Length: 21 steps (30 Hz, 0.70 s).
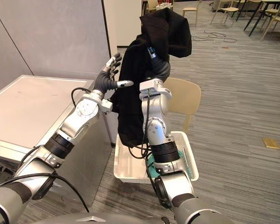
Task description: Pick up the laundry basket with both hands and put the clothes into the washing machine.
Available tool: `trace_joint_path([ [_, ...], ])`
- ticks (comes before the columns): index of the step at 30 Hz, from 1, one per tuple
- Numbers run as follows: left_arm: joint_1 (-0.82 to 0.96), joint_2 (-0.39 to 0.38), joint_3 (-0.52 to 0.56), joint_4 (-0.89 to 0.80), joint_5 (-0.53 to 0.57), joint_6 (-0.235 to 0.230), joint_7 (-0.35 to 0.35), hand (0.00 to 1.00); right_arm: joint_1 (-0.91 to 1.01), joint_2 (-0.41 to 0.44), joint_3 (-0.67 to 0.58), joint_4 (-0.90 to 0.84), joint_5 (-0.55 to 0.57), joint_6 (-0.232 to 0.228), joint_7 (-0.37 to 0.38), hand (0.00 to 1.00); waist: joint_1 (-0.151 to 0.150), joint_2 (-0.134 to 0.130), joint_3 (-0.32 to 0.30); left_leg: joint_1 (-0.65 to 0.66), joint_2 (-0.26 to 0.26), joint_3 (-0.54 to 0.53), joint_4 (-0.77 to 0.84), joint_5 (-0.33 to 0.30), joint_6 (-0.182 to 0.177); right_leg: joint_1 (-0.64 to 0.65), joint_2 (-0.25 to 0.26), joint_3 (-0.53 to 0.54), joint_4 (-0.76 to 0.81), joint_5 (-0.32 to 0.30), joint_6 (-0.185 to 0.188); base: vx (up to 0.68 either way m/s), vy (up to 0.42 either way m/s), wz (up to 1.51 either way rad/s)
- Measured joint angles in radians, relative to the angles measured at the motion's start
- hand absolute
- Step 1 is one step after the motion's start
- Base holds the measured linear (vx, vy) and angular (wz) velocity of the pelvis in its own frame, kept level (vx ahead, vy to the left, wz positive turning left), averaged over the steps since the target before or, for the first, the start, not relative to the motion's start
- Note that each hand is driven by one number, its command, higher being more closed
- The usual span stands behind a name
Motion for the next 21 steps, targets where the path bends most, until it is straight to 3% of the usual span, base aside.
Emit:
trace_joint_path([
  [8,-0.096,-0.033,-0.056,0.156,0.022,0.027,-0.006,0.00,0.000,0.005,0.060,0.001,0.034,0.000,0.000,1.00,-0.012,-0.033,0.005,0.000,0.007,0.007,0.000,-0.003,-0.003,-0.005,0.008,0.009,-0.003,-0.001,-0.001,0.00,-0.003,-0.02],
  [9,-0.099,-0.035,-0.067,0.168,0.026,0.029,-0.007,1.00,0.000,0.005,0.070,0.001,0.035,0.000,0.000,1.00,-0.016,-0.037,0.003,0.000,0.007,0.009,0.000,-0.004,-0.004,-0.007,0.009,0.012,-0.003,-0.001,-0.001,-0.02,-0.002,-0.06],
  [21,-0.108,-0.096,-0.111,0.194,0.025,0.032,-0.026,1.00,0.000,0.019,0.072,0.003,0.057,-0.003,0.000,1.00,-0.028,-0.056,-0.001,0.000,0.007,0.019,0.000,-0.004,-0.005,-0.015,0.009,0.022,-0.002,0.000,-0.002,-0.01,0.000,-0.03],
])
